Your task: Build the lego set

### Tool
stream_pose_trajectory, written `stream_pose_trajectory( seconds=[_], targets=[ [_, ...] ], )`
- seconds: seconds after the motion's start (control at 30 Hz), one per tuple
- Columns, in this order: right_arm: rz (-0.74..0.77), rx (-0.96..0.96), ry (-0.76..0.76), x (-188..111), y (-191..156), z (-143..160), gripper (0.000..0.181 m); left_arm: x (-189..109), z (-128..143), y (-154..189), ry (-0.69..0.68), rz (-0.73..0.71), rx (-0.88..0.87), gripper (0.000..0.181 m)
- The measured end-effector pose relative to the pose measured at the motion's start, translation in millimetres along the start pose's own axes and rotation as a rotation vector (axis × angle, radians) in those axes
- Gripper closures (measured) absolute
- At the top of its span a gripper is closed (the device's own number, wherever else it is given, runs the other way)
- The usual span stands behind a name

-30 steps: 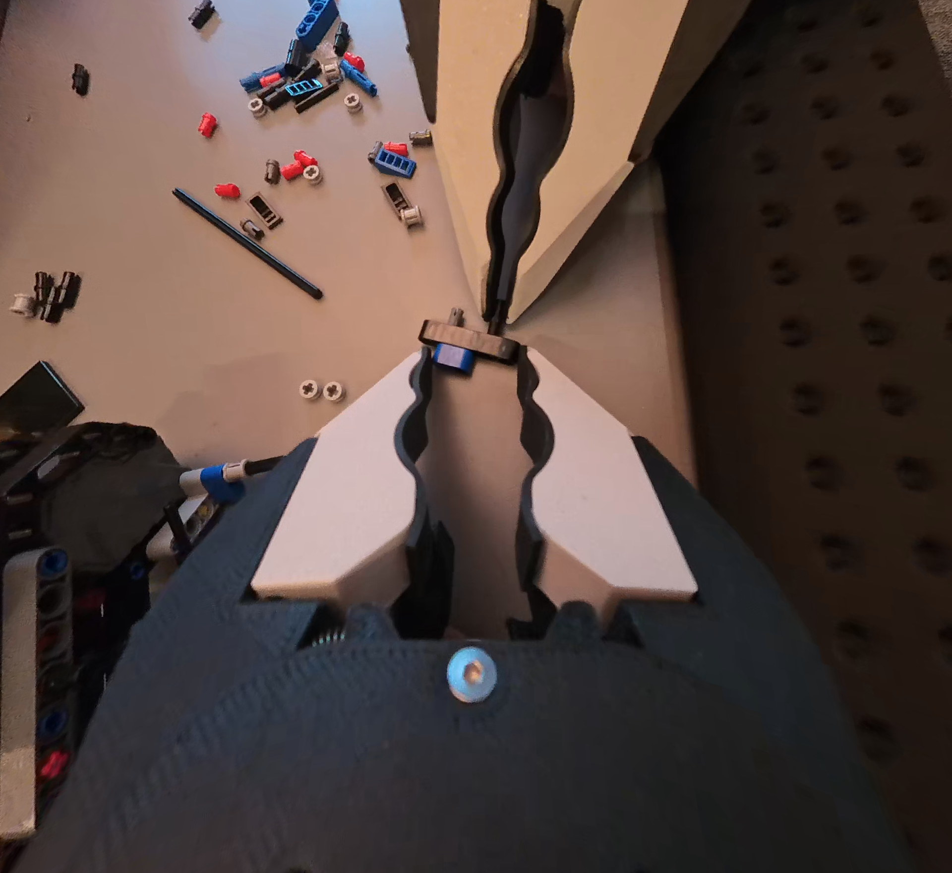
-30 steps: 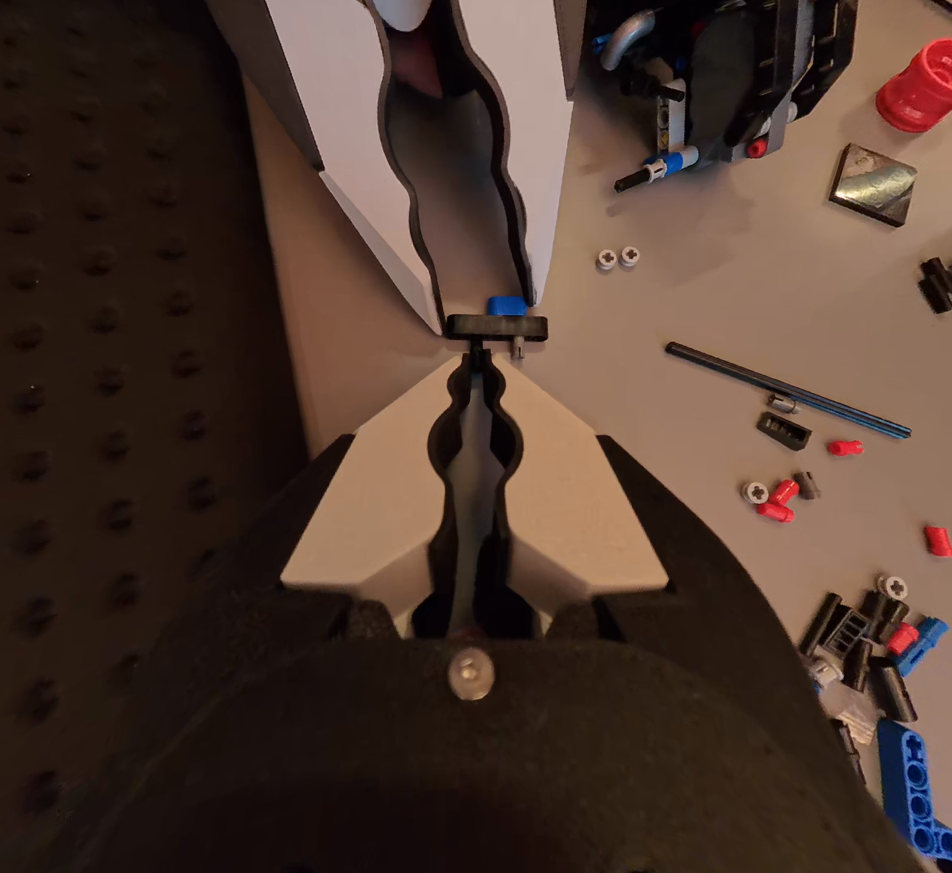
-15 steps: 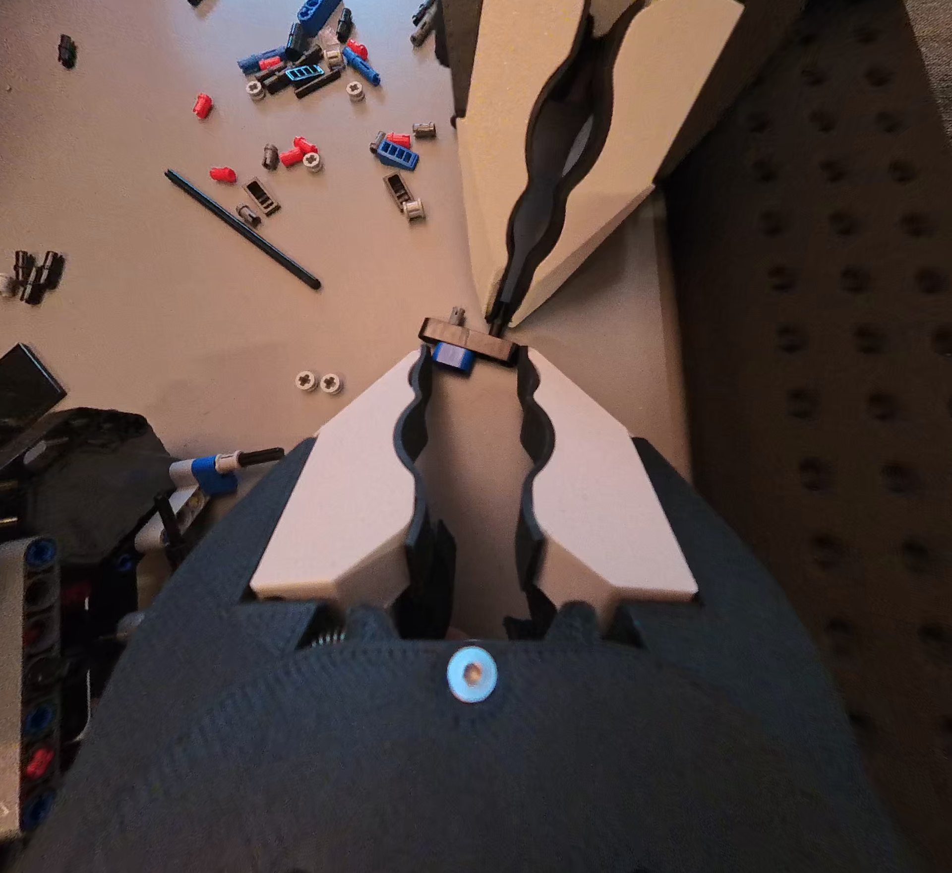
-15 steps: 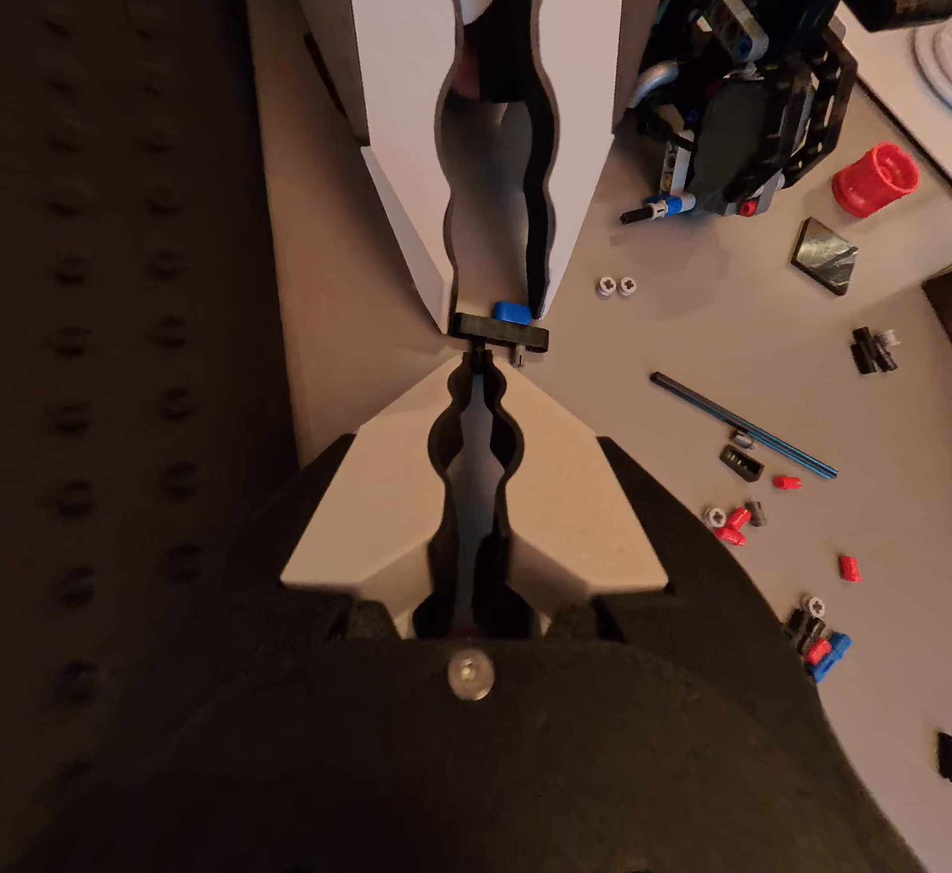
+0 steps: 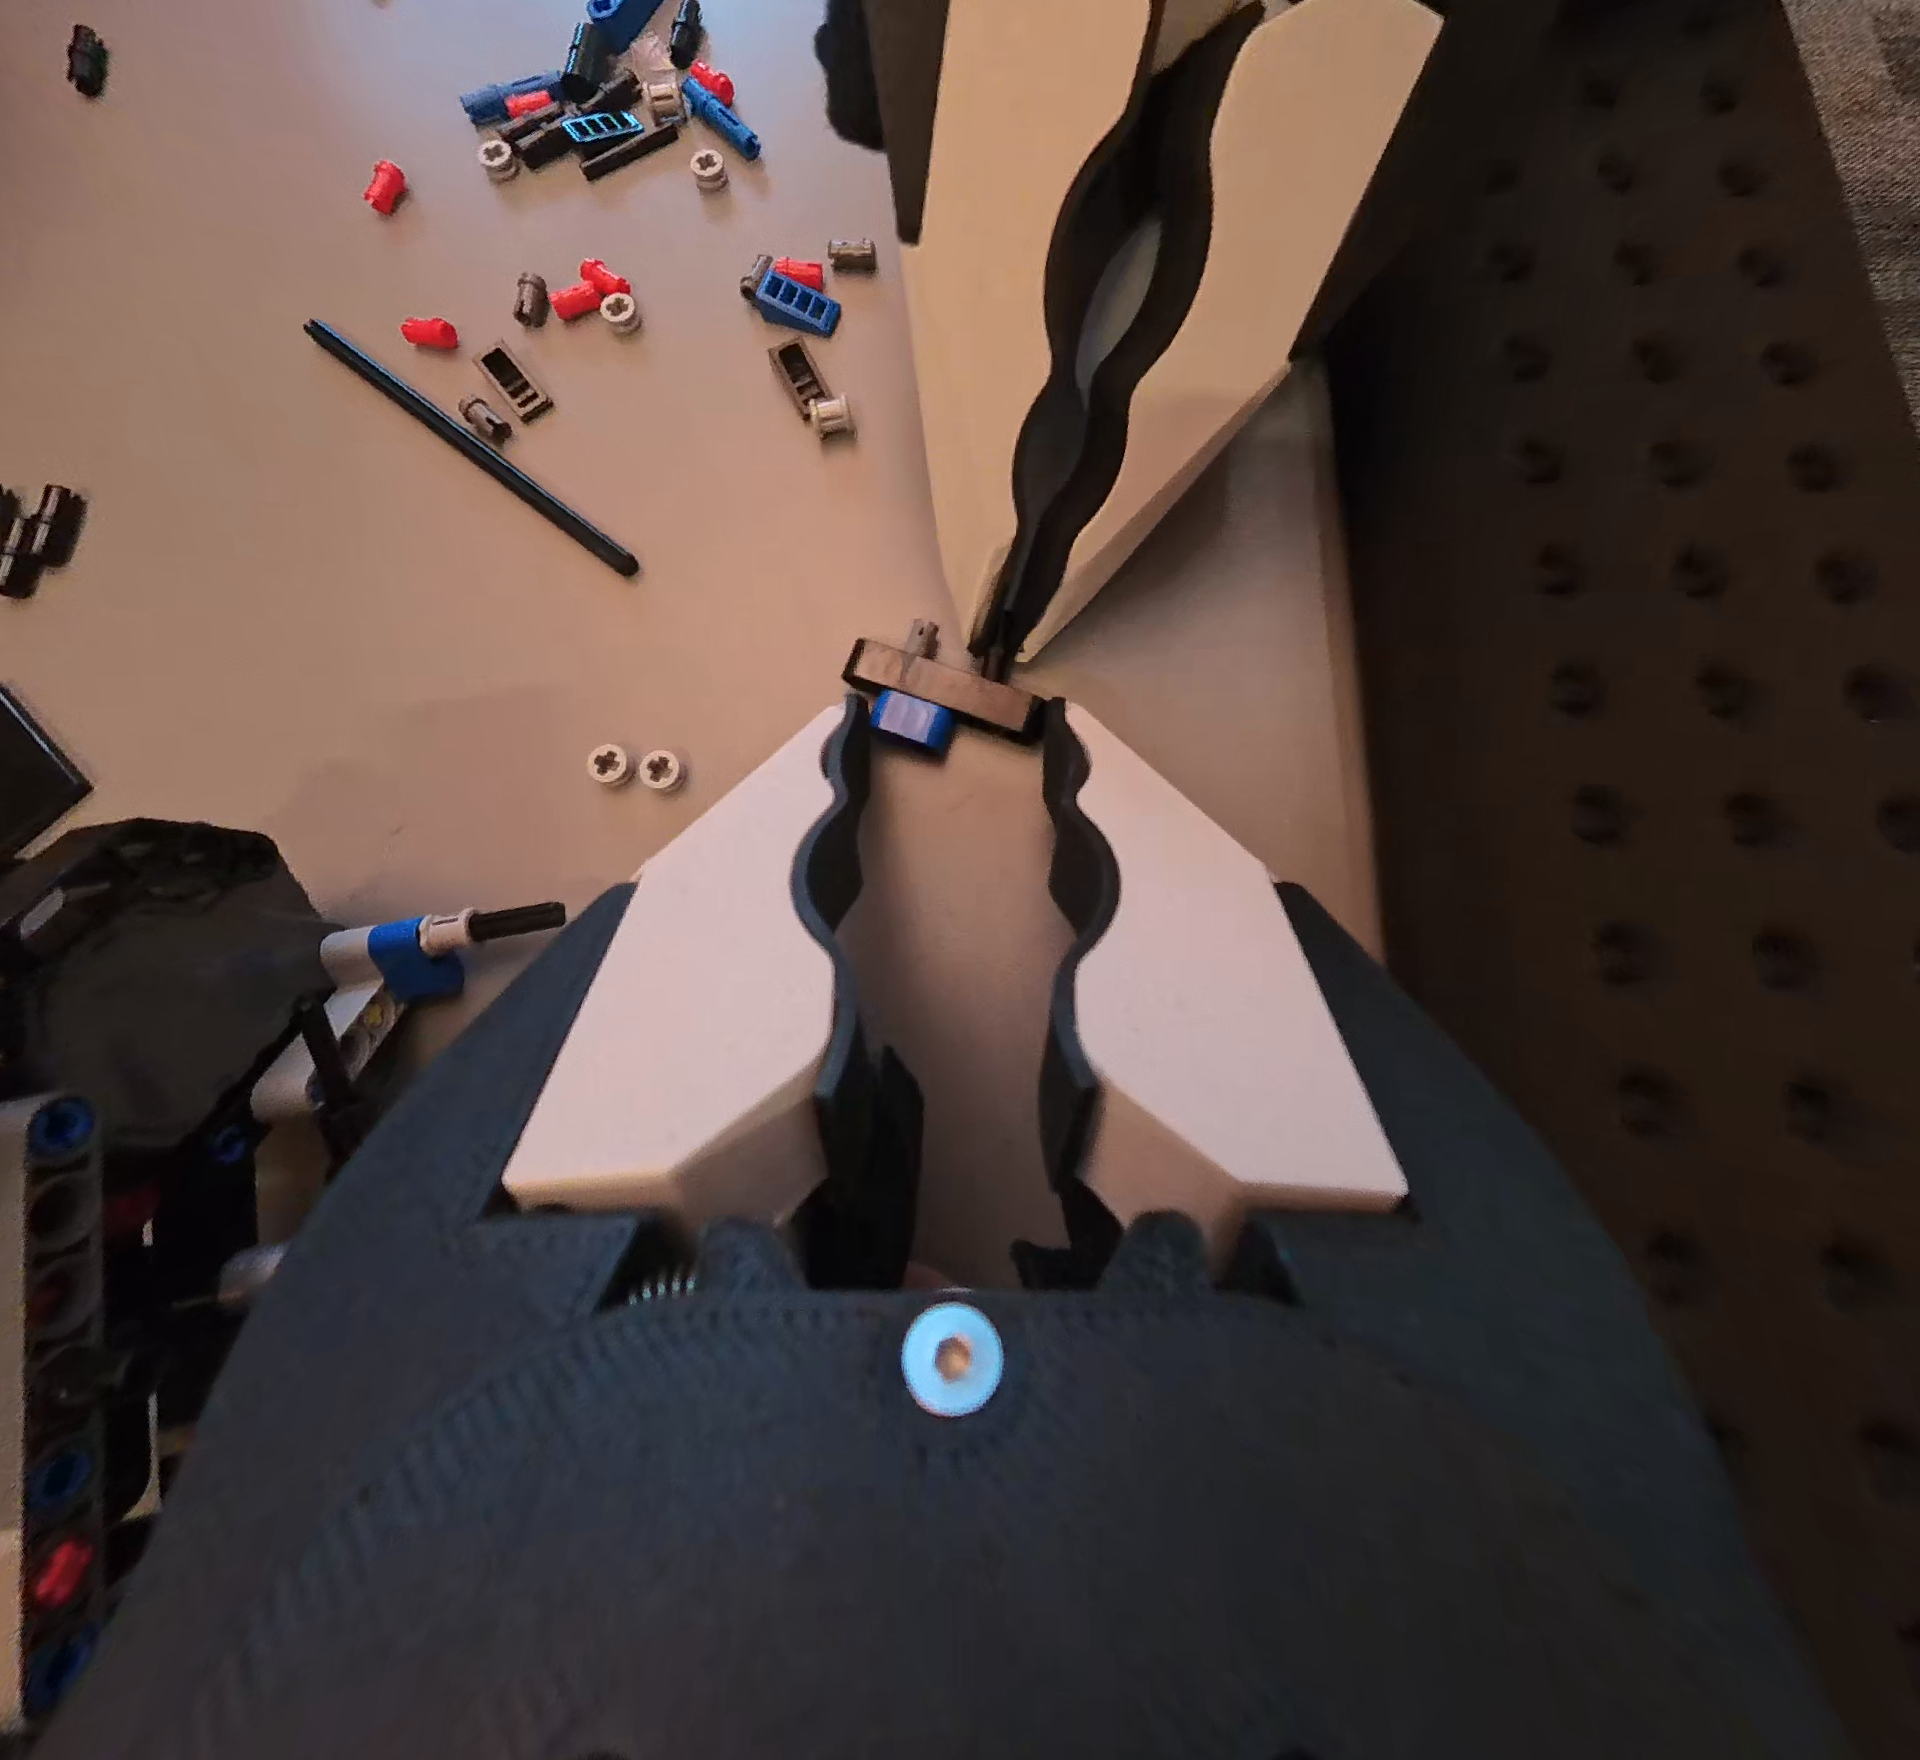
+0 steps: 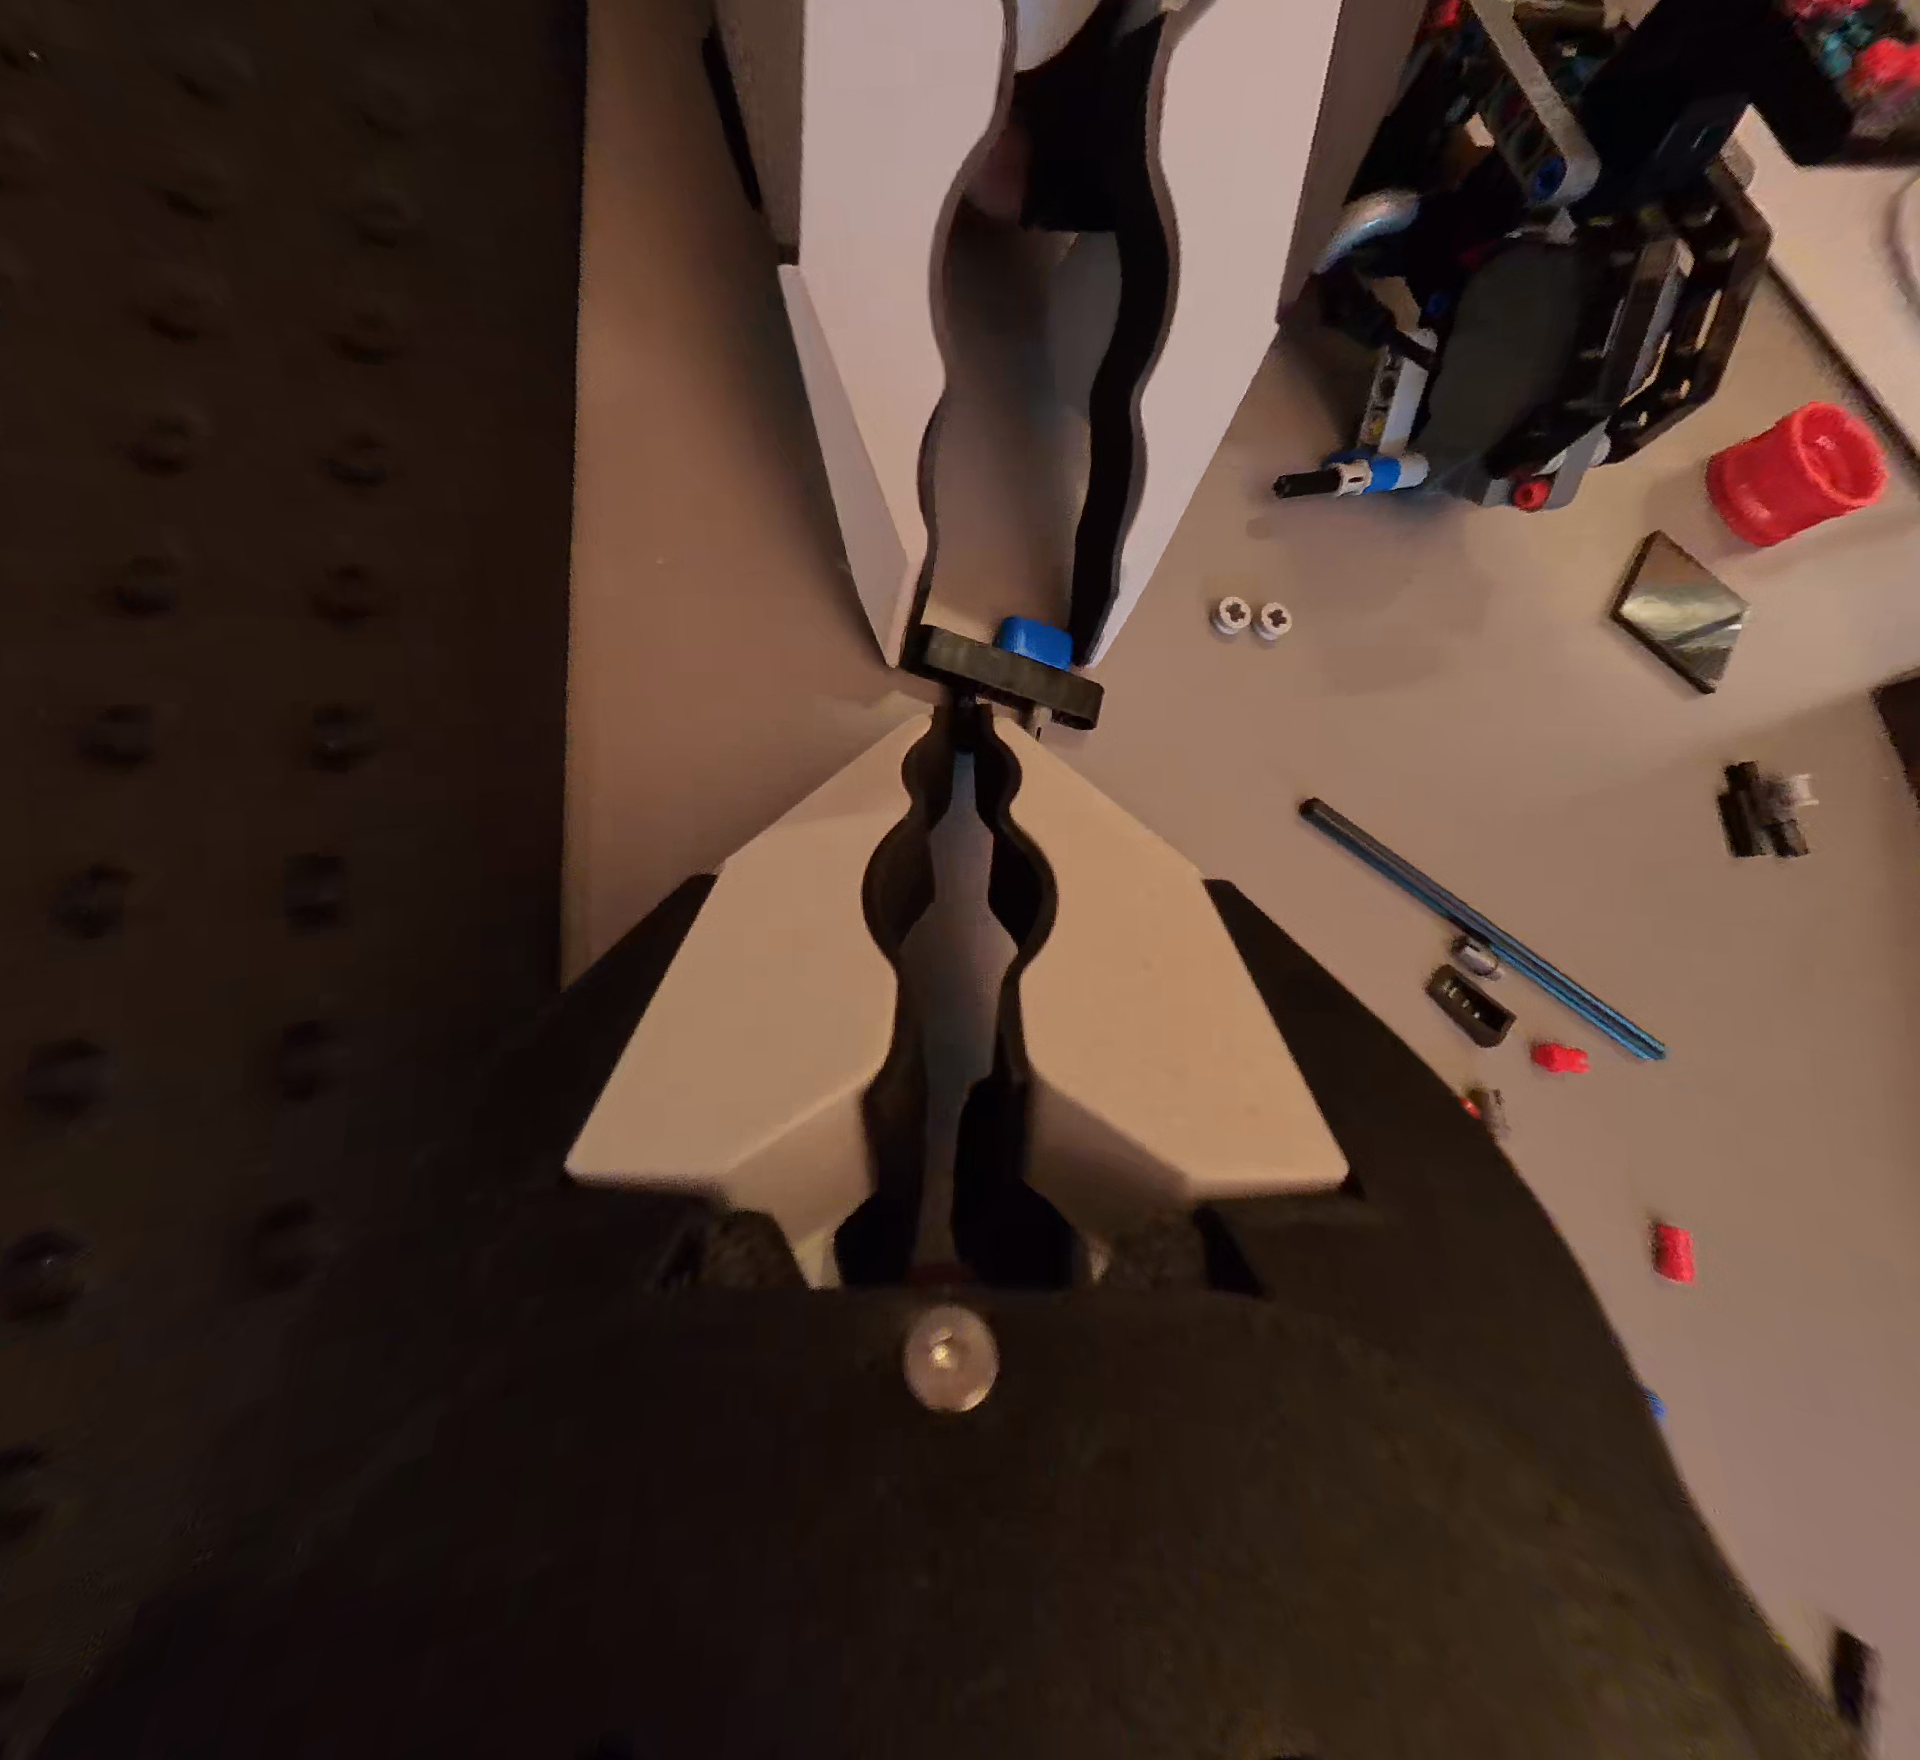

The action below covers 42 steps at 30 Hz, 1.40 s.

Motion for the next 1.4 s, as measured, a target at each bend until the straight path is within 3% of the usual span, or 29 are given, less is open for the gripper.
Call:
stream_pose_trajectory(
  seconds=[0.17, 0.47, 1.27, 1.4],
  targets=[
    [-0.087, 0.133, 0.000, 0.0, 1.0, 0.2, 0.179, 0.2, -0.1, 0.2, 0.000, 0.000, -0.003, 0.148],
    [-0.075, 0.407, 0.000, 2.4, 0.6, -2.9, 0.179, 1.0, -0.7, 0.3, 0.003, 0.002, -0.004, 0.148],
    [-0.017, 0.316, 0.017, 2.3, 0.1, -6.1, 0.180, -0.7, 0.7, -0.6, 0.011, -0.004, 0.029, 0.149],
    [0.002, 0.347, 0.066, -9.7, 10.2, -6.4, 0.176, -1.9, 1.2, 1.1, 0.013, -0.012, 0.065, 0.149]
  ],
)
Point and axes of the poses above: each gripper's, where its closed fingertips meet, x out along the fingers, z out of its underside, y = z × x across the jaws, the point moved 2 cm from there along -x, back along the fingers, and after that the axes turned 3 degrees about -z, right-handed, at the moved point
